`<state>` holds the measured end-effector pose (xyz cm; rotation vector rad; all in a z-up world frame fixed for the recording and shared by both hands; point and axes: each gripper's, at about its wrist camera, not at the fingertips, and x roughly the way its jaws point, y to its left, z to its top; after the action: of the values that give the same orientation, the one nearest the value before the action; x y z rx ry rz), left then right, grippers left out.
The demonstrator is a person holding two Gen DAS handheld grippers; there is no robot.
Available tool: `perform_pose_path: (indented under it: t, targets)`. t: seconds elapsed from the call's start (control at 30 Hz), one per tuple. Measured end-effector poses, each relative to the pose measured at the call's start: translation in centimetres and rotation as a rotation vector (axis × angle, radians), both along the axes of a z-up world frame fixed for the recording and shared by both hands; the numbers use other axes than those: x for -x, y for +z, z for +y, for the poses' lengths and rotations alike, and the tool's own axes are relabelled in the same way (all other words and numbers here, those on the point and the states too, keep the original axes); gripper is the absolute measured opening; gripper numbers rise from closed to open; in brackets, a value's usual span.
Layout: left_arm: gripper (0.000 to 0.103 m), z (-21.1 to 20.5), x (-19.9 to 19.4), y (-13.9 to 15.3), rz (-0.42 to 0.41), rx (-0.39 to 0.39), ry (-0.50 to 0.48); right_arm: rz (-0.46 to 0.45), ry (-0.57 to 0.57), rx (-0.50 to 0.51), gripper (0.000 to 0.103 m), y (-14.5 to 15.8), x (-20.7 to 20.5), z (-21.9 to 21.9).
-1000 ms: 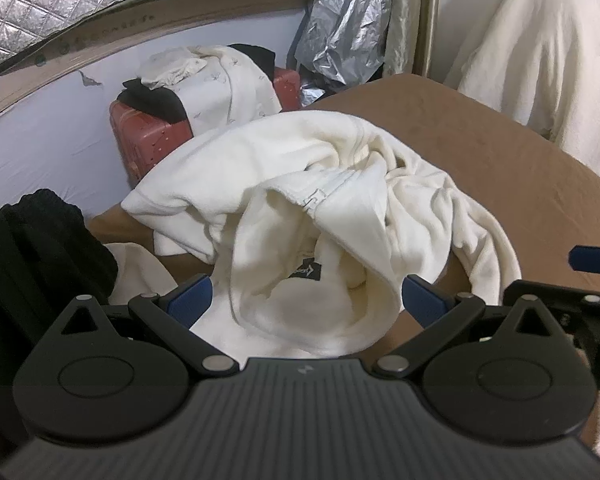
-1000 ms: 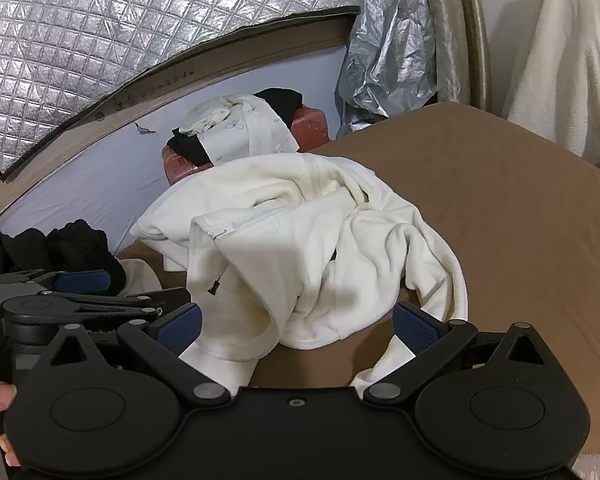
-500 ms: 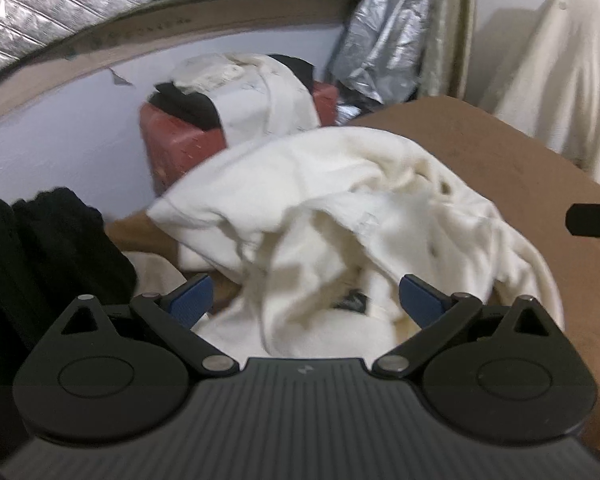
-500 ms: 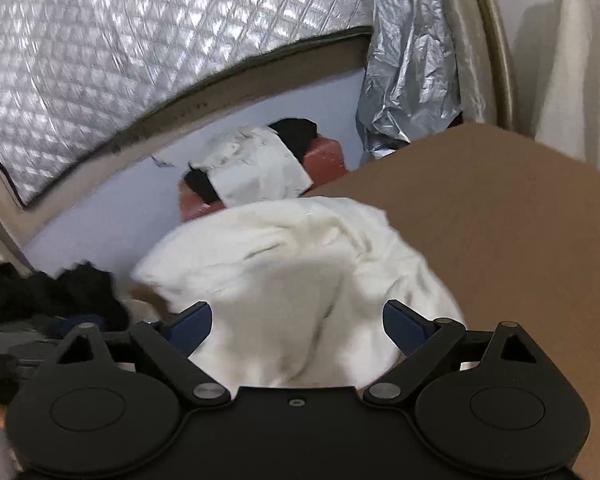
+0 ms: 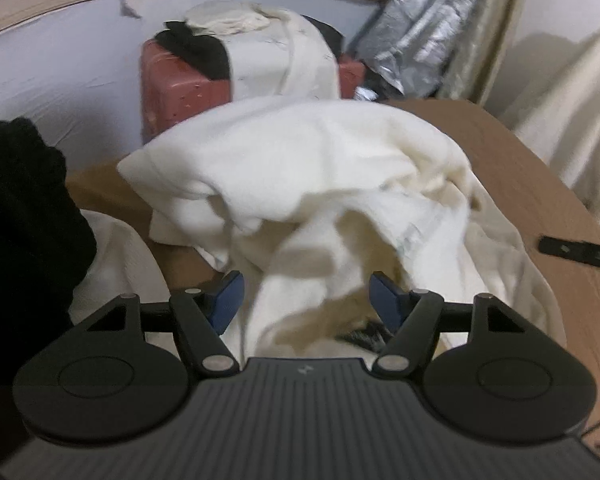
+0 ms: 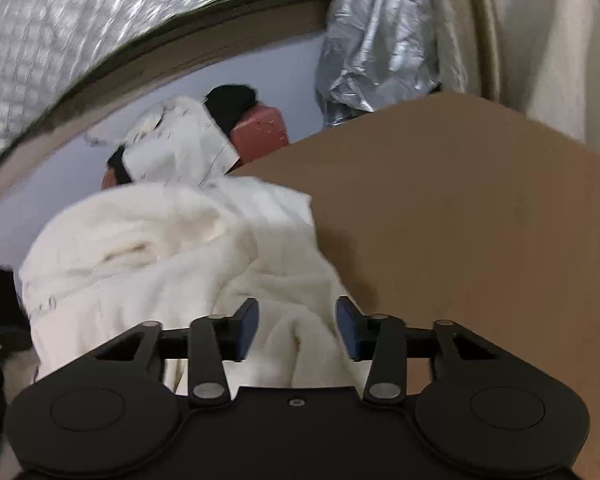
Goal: Fold clothes
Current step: 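Grasp the jacket fabric with the right gripper while the left gripper grasps another edge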
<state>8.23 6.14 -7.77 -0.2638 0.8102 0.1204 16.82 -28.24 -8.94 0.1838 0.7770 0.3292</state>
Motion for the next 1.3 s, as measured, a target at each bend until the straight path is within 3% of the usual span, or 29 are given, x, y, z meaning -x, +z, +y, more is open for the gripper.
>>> perform_pose_path:
  t: [0.03,0.1,0.3,0.4,0.47,0.5,0.57,0.6,0.7,0.77,0.8,0.87,0.93,1.03,1.1,1.17,1.3]
  targets:
    - [0.070,0.0,-0.3,-0.3,-0.003,-0.012,0.010,0.003,-0.016,-0.024,0.065,-0.1,-0.2,-0.6]
    - [0.071,-0.2,-1.0,-1.1,0.006,-0.037,0.006,0.010,-0.046,-0.084,0.072,-0.5,-0.3,-1.8]
    - [0.075,-0.4,-3.0,-4.0,0.133,0.042,-0.022,0.103,-0.070,-0.141,0.072,-2.8,-1.5,-3.4]
    - [0.079,-1.0,-3.9,-4.9,0.209,0.020,-0.084,0.162,-0.054,-0.234,0.073,-4.3,-2.8,-3.7]
    - [0.079,-1.5,-4.4,-6.1,0.259,0.061,-0.143,0.193,-0.045,-0.297,0.074,-5.5,-3.4,-3.3]
    - [0.078,-1.6,-4.5,-6.7,0.265,0.093,-0.142,0.210,-0.045,-0.333,0.079,-6.2,-3.7,-3.0]
    - [0.070,-1.9,-4.7,-7.6,0.257,0.118,-0.159,0.229,-0.045,-0.320,0.084,-7.1,-4.3,-2.0]
    - [0.056,-2.3,-4.8,-7.8,0.241,0.111,-0.185,0.239,-0.046,-0.313,0.084,-7.5,-4.6,-1.5]
    - [0.047,-3.0,-5.0,-8.0,0.203,0.078,-0.204,0.253,-0.030,-0.284,0.085,-8.7,-5.4,-0.2]
    - [0.042,-3.3,-4.8,-8.0,0.190,0.069,-0.201,0.243,0.000,-0.252,0.079,-9.1,-5.7,0.9]
    - [0.037,-3.4,-4.7,-8.0,0.186,0.065,-0.199,0.204,0.006,-0.213,0.058,-8.5,-5.2,1.4]
    - [0.037,-3.6,-4.5,-8.1,0.178,0.058,-0.196,0.126,0.016,-0.134,0.051,-7.2,-4.2,2.4]
    - [0.042,-3.8,-4.3,-8.1,0.170,0.051,-0.192,0.059,0.000,-0.169,0.039,-5.7,-2.7,2.7]
    - [0.041,-4.0,-4.0,-8.1,0.156,0.038,-0.186,-0.001,0.000,-0.116,0.034,-4.1,-1.2,3.7]
    - [0.031,-4.2,-3.4,-8.0,0.135,0.013,-0.184,-0.047,0.000,-0.054,0.033,-3.1,0.0,4.3]
    - [0.020,-4.9,-2.8,-7.7,0.100,-0.031,-0.200,-0.048,-0.015,-0.070,0.033,-2.5,0.7,3.5]
    - [0.015,-6.3,-1.7,-5.8,0.009,-0.111,-0.236,-0.055,-0.053,-0.074,0.031,-1.8,1.8,2.5]
